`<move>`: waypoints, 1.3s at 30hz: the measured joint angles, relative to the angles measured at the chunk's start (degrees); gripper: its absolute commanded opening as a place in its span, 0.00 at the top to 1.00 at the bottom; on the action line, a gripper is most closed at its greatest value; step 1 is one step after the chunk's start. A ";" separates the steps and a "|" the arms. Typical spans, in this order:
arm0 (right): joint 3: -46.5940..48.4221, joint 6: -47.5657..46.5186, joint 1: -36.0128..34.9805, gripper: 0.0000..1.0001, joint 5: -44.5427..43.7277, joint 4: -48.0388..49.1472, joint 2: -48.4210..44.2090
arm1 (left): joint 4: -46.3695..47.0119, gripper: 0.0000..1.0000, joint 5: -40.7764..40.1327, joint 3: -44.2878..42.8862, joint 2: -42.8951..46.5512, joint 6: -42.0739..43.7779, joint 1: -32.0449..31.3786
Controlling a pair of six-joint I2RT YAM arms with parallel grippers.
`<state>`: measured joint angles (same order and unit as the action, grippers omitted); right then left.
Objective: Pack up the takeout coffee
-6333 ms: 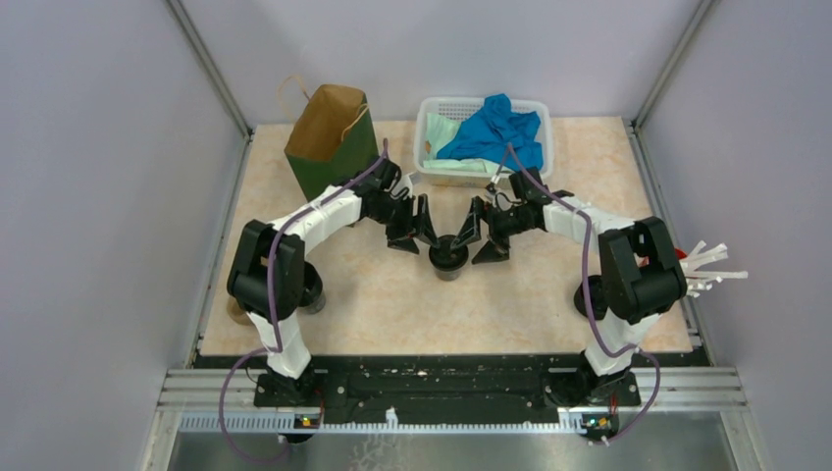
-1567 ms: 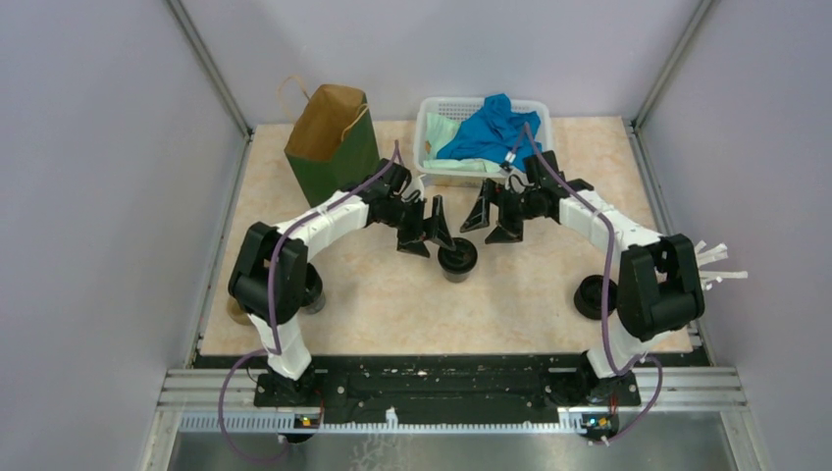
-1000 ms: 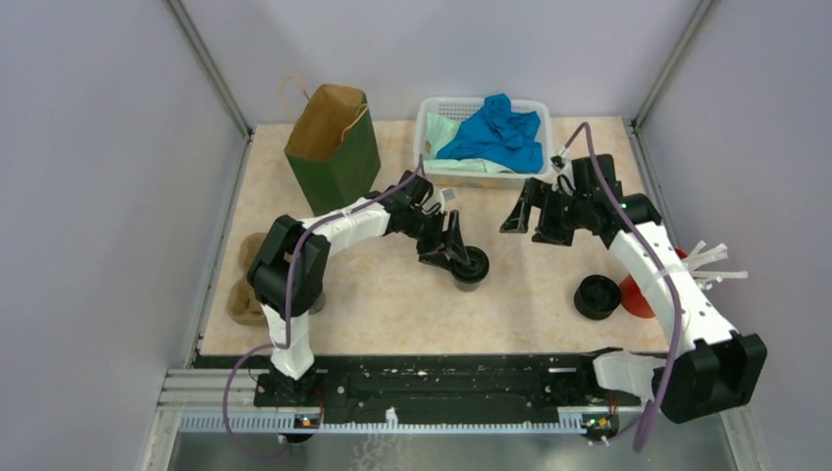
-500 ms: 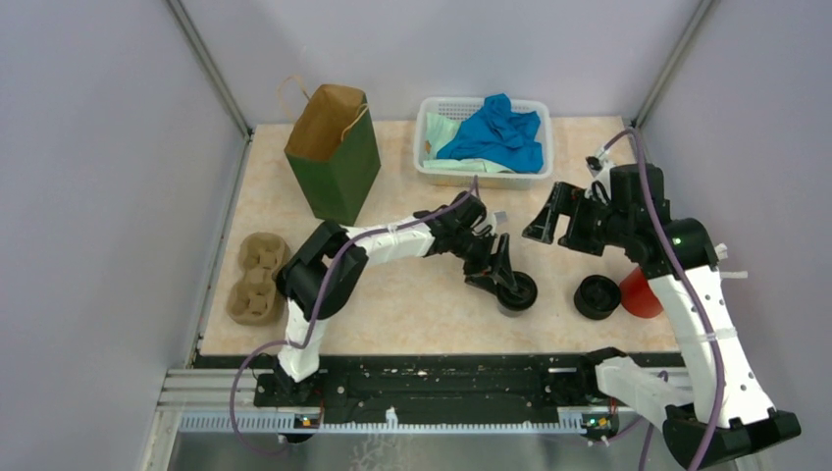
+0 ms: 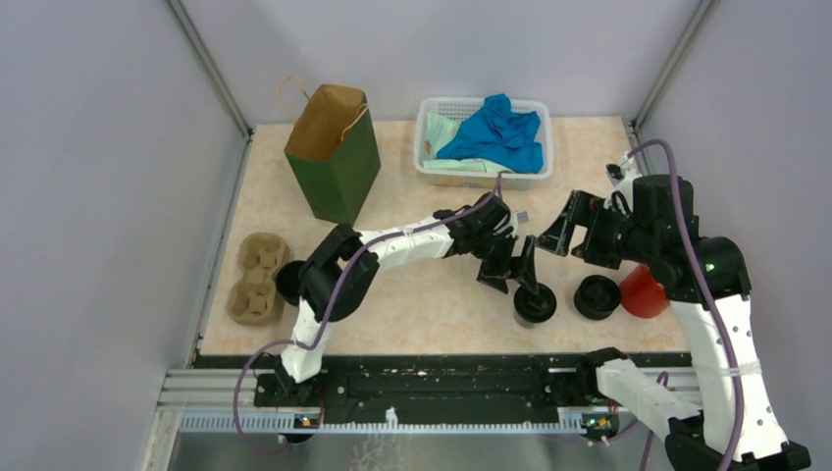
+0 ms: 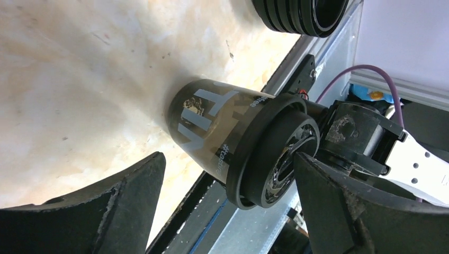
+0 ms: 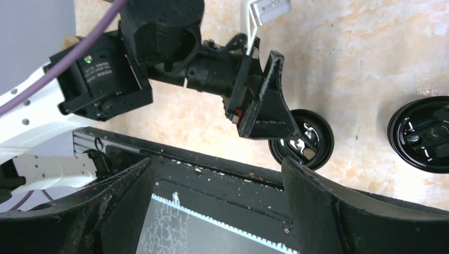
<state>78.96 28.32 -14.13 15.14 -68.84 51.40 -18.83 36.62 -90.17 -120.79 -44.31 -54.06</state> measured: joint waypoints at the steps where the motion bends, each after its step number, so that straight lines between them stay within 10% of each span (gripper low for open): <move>1: 0.59 -0.02 0.00 0.12 -0.11 -0.44 0.00 | -0.70 0.02 -0.85 -0.52 0.33 1.03 0.24; 17: 1.27 -1.44 0.00 0.12 3.08 0.85 1.25 | -29.53 0.01 -37.51 -7.21 42.80 20.96 14.21; 26: -1.84 -3.19 0.00 0.12 8.55 3.32 3.19 | -42.12 0.02 -56.11 -12.41 46.34 21.44 21.97; 39: 3.26 -7.37 0.00 0.12 10.05 3.45 10.64 | -48.04 0.21 -49.35 6.86 50.58 14.08 59.63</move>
<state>82.21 20.95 -14.13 25.19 -65.39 62.04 -66.87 -12.73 -83.31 -70.22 -30.24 5.56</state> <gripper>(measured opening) 0.878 0.861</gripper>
